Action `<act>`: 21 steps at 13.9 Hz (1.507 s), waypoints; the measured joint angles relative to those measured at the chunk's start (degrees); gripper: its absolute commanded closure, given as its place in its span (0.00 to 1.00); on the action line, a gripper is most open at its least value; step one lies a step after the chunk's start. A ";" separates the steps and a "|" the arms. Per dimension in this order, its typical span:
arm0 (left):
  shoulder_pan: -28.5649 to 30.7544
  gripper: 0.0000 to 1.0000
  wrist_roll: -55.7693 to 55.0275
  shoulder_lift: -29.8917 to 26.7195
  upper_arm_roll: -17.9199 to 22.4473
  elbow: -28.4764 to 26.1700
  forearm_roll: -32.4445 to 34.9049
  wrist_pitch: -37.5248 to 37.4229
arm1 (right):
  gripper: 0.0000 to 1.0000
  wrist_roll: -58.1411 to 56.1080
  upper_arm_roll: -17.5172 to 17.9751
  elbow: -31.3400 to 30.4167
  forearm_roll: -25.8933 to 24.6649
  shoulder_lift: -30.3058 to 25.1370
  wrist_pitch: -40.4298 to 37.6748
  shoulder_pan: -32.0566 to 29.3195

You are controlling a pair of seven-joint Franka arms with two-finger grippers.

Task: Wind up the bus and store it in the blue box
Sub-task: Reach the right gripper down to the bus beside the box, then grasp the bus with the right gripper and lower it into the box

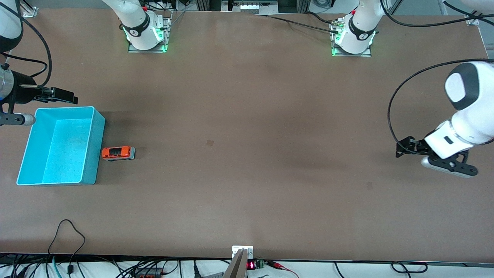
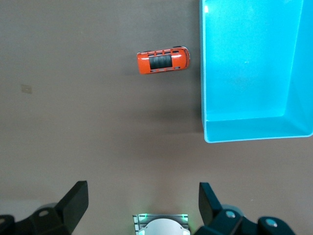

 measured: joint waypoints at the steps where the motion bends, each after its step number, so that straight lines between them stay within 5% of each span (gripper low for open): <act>1: -0.47 0.00 -2.48 -0.31 0.86 2.38 0.00 -3.41 | 0.00 0.00 0.12 0.00 0.73 0.00 0.00 0.03; 7: -8.66 0.00 -13.36 -4.86 10.54 7.85 -4.91 -15.62 | 0.00 0.04 0.71 0.01 1.10 0.57 0.12 4.29; 12: -9.27 0.00 -13.46 -8.44 11.07 7.30 -4.86 -17.92 | 0.00 -3.06 2.71 -1.69 1.05 4.16 4.40 4.60; 15: -6.34 0.00 -13.02 -8.34 8.97 6.71 -3.37 -17.86 | 0.00 -18.43 7.65 -7.31 0.47 5.18 12.51 -2.88; 21: -5.20 0.00 -13.26 -12.05 6.93 1.57 -2.74 -17.87 | 0.00 -40.78 8.72 -21.72 -4.94 5.25 31.29 -5.73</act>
